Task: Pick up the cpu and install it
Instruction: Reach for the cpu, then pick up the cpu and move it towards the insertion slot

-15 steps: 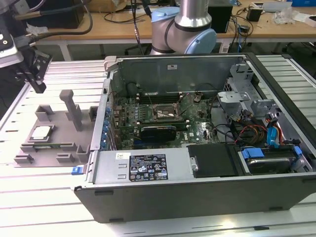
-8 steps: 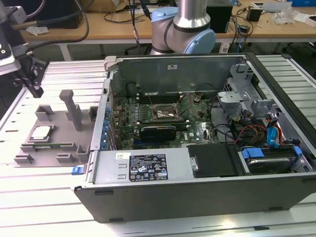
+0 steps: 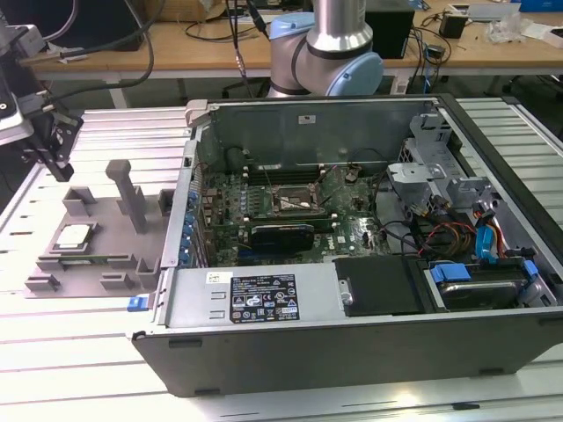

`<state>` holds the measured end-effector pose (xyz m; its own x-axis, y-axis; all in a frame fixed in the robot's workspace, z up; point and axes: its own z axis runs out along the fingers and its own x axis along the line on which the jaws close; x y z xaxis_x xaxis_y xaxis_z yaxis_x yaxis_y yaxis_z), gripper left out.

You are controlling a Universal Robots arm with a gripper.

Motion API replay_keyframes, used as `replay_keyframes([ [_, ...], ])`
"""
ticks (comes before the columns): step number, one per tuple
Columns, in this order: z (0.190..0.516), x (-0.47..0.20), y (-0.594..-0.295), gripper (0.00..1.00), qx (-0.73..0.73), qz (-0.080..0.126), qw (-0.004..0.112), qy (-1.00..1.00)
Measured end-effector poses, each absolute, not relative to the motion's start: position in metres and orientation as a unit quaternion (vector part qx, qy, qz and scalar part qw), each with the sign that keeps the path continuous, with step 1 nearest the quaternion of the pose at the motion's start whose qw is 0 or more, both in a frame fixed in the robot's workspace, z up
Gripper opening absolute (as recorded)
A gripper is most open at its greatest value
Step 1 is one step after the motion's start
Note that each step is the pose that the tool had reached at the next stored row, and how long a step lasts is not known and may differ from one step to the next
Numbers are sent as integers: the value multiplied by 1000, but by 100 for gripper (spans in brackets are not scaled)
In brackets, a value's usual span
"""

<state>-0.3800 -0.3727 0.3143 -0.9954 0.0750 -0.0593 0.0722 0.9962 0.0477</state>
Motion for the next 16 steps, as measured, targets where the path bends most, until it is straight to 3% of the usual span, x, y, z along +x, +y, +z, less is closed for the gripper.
replay_keyframes([
  [16, 312, -386, -373, 11, 37, 23, 31, 999],
])
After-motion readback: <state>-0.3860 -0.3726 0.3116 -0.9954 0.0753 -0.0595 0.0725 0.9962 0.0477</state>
